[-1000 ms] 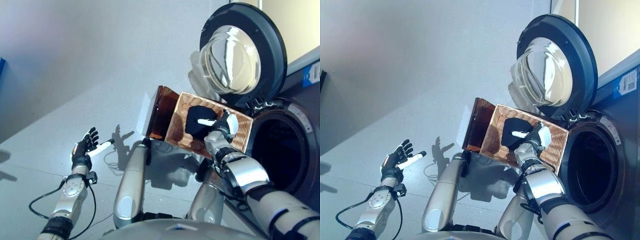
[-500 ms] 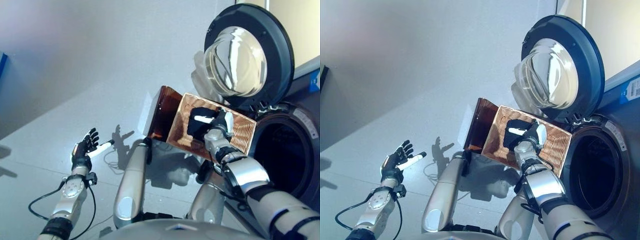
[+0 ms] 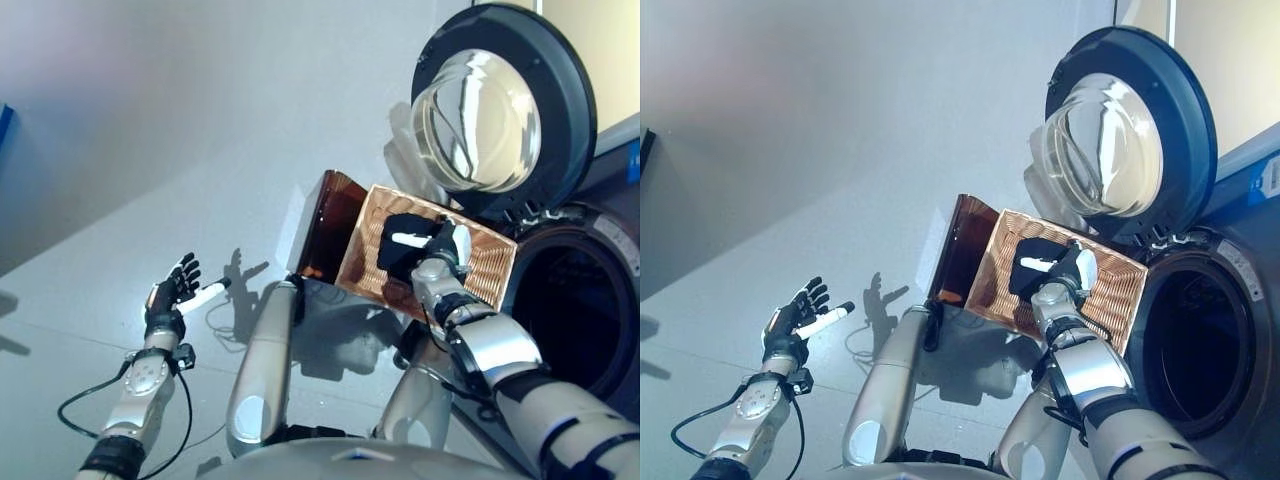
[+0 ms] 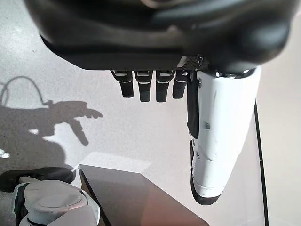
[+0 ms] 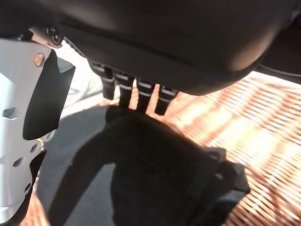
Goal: Pick up the clothes and place them into the washing machine
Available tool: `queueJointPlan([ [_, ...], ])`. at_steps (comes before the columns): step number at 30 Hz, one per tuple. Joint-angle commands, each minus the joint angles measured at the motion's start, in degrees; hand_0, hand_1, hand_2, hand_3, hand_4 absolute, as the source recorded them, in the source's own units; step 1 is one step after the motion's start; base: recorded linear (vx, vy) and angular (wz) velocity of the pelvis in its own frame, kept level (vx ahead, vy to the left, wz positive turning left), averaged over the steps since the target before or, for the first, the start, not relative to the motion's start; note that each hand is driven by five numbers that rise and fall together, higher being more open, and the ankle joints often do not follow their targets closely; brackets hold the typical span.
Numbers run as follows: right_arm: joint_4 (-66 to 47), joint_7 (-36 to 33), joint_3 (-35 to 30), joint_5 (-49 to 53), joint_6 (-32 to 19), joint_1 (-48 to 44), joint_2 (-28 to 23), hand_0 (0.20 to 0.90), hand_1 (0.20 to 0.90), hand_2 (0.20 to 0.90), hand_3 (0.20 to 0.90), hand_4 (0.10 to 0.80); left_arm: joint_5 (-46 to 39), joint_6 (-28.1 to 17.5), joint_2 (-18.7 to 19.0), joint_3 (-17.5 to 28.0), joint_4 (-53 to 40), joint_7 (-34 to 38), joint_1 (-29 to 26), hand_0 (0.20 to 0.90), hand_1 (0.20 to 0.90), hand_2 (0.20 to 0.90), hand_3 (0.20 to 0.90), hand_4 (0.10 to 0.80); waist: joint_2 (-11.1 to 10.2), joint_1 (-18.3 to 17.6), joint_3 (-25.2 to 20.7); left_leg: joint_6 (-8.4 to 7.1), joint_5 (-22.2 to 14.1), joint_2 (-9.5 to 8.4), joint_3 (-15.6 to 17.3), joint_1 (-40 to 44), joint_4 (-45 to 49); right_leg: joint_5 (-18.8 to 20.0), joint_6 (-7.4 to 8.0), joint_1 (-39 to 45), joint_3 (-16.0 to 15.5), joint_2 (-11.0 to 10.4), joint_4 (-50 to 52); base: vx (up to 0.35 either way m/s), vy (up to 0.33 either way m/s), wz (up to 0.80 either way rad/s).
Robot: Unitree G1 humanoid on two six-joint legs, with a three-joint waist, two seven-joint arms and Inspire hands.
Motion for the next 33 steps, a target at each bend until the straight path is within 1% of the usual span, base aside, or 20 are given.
queueJointPlan([
  [1,0.9,-1.3,-0.8,-2.3,-1.3,-1.2,-3.1,0.9,0.9,0.9,0.9,0.8,-0.4,-4.7,5.7,3.3,-4.6,0.5,2.0,0.9,0.9,0.9,0.9,0.8,0.6,2.6,-0.8,-7.94,1.2,4.33,-5.0,0.1,-0.9,5.8,0.46,0.3,4.8,-3.0,-2.3,0.0,0.0,0.0],
  [13,1.1,2.3,1.2,-4.4,-0.4,-1.1,-2.1,0.9,0.9,0.9,0.9,0.8,-0.7,-4.5,6.2,4.2,-6.2,-0.3,2.9,0.9,0.9,0.9,0.9,0.8,1.1,3.5,-0.9,-7.83,0.3,3.85,-5.0,-1.8,1.4,4.1,-0.04,-2.3,5.7,-3.5,1.2,0.003,0.002,0.02],
  [21,1.9,4.6,2.9,-7.8,1.3,-1.1,-1.7,0.9,0.9,0.9,0.9,0.8,-0.9,-4.0,6.4,4.6,-7.0,-1.3,3.4,0.9,0.9,0.9,0.9,0.8,1.3,3.8,-1.2,-7.77,-0.2,3.84,-4.8,-2.0,1.9,3.5,0.03,-3.1,5.9,-3.5,2.2,0.002,0.0,0.0],
  [22,1.9,5.0,3.3,-8.4,1.5,-1.1,-1.5,0.724,0.724,0.724,0.724,0.675,-0.9,-3.9,6.4,4.6,-7.0,-1.4,3.4,0.9,0.9,0.9,0.9,0.8,1.3,3.8,-1.2,-7.72,-0.2,3.82,-4.9,-2.0,1.9,3.5,0.01,-3.1,6.0,-3.5,2.2,0.0,0.0,0.0],
  [23,2.0,5.5,3.8,-9.2,1.9,-1.1,-1.4,0.475,0.475,0.475,0.475,0.496,-0.8,-3.8,6.3,4.6,-6.9,-1.5,3.3,0.9,0.9,0.9,0.9,0.8,1.3,3.8,-1.1,-7.71,-0.1,3.81,-4.8,-2.1,1.9,3.5,0.02,-3.3,6.1,-3.5,2.4,0.0,0.0,0.0],
  [24,2.4,5.8,4.1,-9.9,2.3,-1.1,-1.4,0.2,0.2,0.2,0.2,0.3,-0.8,-3.7,6.2,4.6,-6.8,-1.6,3.3,0.9,0.9,0.9,0.9,0.8,1.3,3.9,-1.1,-7.64,-0.2,3.73,-4.8,-2.3,2.0,3.6,0.03,-3.5,6.1,-3.5,2.6,0.0,0.0,0.0],
  [26,2.9,6.2,4.5,-10.9,2.9,-1.2,-1.4,0.2,0.2,0.2,0.2,0.3,-0.7,-3.6,6.2,4.6,-6.8,-1.8,3.3,0.9,0.9,0.9,0.9,0.8,1.4,3.9,-1.1,-7.61,-0.2,3.67,-4.8,-2.4,2.2,3.5,0.03,-3.8,6.2,-3.5,2.9,0.046,-0.017,0.0],
  [27,4.3,6.5,4.9,-12.4,4.3,-1.1,-1.2,0.2,0.2,0.2,0.2,0.3,-0.7,-3.2,6.3,4.7,-7.1,-2.1,3.6,0.9,0.9,0.9,0.9,0.8,1.7,4.2,-1.1,-7.85,-2.6,3.9,-5.1,-2.1,3.6,1.4,0.48,-3.5,6.3,-3.6,4.4,0.098,-0.037,0.01],
  [33,5.3,7.6,4.3,-14.1,5.7,-0.4,-1.1,0.2,0.2,0.2,0.2,0.3,-0.2,-2.4,6.5,5.3,-7.4,-3.0,3.9,0.9,0.9,0.9,0.9,0.8,2.0,4.7,-1.5,-7.66,-2.8,3.7,-5.2,-2.0,3.3,1.2,0.54,-3.3,6.1,-3.7,4.4,0.013,-0.01,0.05],
])
